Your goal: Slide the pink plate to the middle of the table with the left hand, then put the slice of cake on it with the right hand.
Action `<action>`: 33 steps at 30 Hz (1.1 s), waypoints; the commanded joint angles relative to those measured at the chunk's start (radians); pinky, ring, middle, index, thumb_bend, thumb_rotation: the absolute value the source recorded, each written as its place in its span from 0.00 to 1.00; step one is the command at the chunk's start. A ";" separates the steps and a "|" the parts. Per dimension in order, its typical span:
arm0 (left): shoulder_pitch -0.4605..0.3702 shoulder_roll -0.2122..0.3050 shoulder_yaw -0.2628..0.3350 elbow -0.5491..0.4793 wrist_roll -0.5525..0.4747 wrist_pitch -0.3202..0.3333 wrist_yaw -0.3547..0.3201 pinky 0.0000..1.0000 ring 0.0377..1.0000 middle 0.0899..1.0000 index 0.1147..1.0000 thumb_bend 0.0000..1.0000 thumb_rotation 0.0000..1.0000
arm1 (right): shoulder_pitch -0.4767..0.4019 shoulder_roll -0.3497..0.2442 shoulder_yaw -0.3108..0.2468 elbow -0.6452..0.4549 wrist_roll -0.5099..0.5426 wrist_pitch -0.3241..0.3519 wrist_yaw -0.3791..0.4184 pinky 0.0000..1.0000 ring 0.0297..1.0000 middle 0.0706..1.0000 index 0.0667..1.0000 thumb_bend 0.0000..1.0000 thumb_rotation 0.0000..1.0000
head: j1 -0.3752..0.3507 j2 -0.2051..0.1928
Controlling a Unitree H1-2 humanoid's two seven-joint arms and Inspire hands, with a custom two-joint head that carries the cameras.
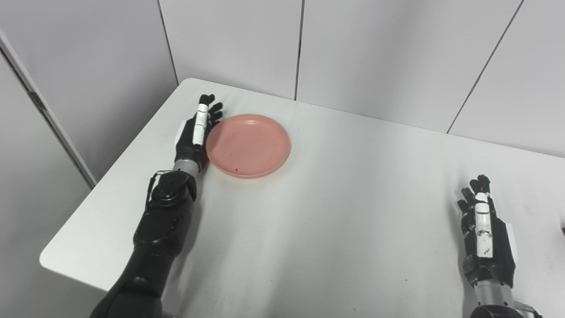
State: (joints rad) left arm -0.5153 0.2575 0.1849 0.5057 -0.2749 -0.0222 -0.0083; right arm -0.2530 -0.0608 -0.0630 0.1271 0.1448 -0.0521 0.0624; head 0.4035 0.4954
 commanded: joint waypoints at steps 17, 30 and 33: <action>0.028 -0.121 -0.144 -0.095 0.035 0.045 -0.099 0.97 0.97 0.95 0.95 0.85 1.00 | -0.028 0.009 0.016 0.002 -0.016 -0.049 0.011 1.00 1.00 1.00 1.00 0.66 0.87 | -0.175 0.042; 0.131 -0.187 -0.190 -0.210 0.032 0.066 -0.127 1.00 0.99 0.98 0.99 0.84 1.00 | -0.026 0.068 0.038 -0.033 -0.071 0.000 -0.042 1.00 1.00 0.99 1.00 0.66 0.85 | -0.356 0.087; 0.154 -0.202 -0.198 -0.232 0.023 0.067 -0.144 1.00 0.99 0.99 0.99 0.82 1.00 | -0.028 0.080 0.042 -0.039 -0.077 0.005 -0.049 1.00 1.00 1.00 1.00 0.65 0.83 | -0.388 0.094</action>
State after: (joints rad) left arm -0.3856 0.0852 0.0227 0.2778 -0.2439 0.0154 -0.0971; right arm -0.2535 0.0127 -0.0239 0.1229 0.0762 -0.0512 0.0180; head 0.0184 0.5906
